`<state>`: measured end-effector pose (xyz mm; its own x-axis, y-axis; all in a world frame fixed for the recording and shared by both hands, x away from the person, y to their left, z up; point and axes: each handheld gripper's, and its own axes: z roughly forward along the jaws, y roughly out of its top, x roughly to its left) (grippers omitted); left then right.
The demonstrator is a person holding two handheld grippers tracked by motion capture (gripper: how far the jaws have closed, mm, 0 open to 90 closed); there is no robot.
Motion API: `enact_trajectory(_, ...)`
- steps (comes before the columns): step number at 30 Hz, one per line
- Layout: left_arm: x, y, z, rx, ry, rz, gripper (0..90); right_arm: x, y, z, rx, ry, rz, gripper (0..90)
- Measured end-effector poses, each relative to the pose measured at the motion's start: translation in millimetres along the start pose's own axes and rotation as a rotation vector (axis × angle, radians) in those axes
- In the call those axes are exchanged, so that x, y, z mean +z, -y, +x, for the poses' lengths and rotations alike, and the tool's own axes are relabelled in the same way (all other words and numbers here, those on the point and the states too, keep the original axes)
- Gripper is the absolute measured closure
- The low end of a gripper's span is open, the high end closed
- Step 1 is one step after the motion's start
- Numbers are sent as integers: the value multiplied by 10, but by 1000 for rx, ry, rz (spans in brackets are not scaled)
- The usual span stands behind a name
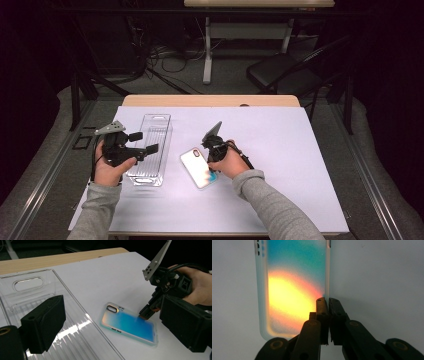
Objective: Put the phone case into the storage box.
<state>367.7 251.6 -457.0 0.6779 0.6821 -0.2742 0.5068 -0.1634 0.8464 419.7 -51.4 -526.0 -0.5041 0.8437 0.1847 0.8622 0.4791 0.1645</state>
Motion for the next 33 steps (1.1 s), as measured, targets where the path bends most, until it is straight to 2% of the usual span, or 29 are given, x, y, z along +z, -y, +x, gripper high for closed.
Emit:
enact_trajectory(2,2,1,-2,-1,0,0,70,3,12,6,16,-11,-34,874)
enact_trajectory(5,4,1,-4,3,-1,2,70,-35,16,-3,-1,-4,-31,874)
enact_trajectory(6,5,1,-6,3,-2,3,71,-29,25,1,5,-10,-56,874)
enact_trajectory(7,7,1,-7,4,-1,3,72,-49,26,5,5,-7,-44,874)
enact_trajectory(8,7,1,-7,4,-1,3,72,-40,37,10,13,-14,-75,874)
enact_trajectory(9,9,1,-8,4,0,4,72,-57,41,18,18,-14,-65,874)
enact_trajectory(10,9,1,-8,6,0,4,72,-52,48,12,4,-12,-84,874)
enact_trajectory(12,12,2,-12,5,0,3,72,-67,60,30,12,-9,-94,874)
enact_trajectory(13,14,2,-20,5,0,2,72,-84,63,25,-5,-4,-92,874)
enact_trajectory(15,17,1,-30,6,1,1,72,-97,80,50,10,0,-114,874)
enact_trajectory(16,17,1,-34,7,1,1,72,-110,85,46,-9,3,-123,874)
enact_trajectory(17,17,0,-37,7,2,3,72,-133,91,53,-5,2,-114,874)
enact_trajectory(18,17,-1,-40,8,2,2,72,-133,102,54,-6,-2,-140,874)
enact_trajectory(20,16,-3,-48,6,4,2,72,-182,116,60,-8,2,-116,874)
enact_trajectory(21,19,-3,-52,6,5,-1,72,-175,133,55,-10,-8,-146,874)
enact_trajectory(22,19,-3,-52,6,5,-1,72,-175,151,70,12,-15,-167,874)
enact_trajectory(23,22,-4,-57,11,4,2,72,-193,165,62,-3,-9,-168,874)
enact_trajectory(26,32,-3,-69,10,5,5,72,-240,203,62,-7,-12,-163,874)
enact_trajectory(28,41,-2,-83,10,5,11,72,-245,238,57,-4,-22,-207,874)
enact_trajectory(31,58,-2,-100,15,9,16,73,-304,274,38,-7,-22,-201,874)
enact_trajectory(32,62,-1,-111,14,8,20,74,-310,290,44,2,-22,-220,874)
enact_trajectory(33,70,0,-119,17,11,19,74,-330,301,29,-12,-23,-222,874)
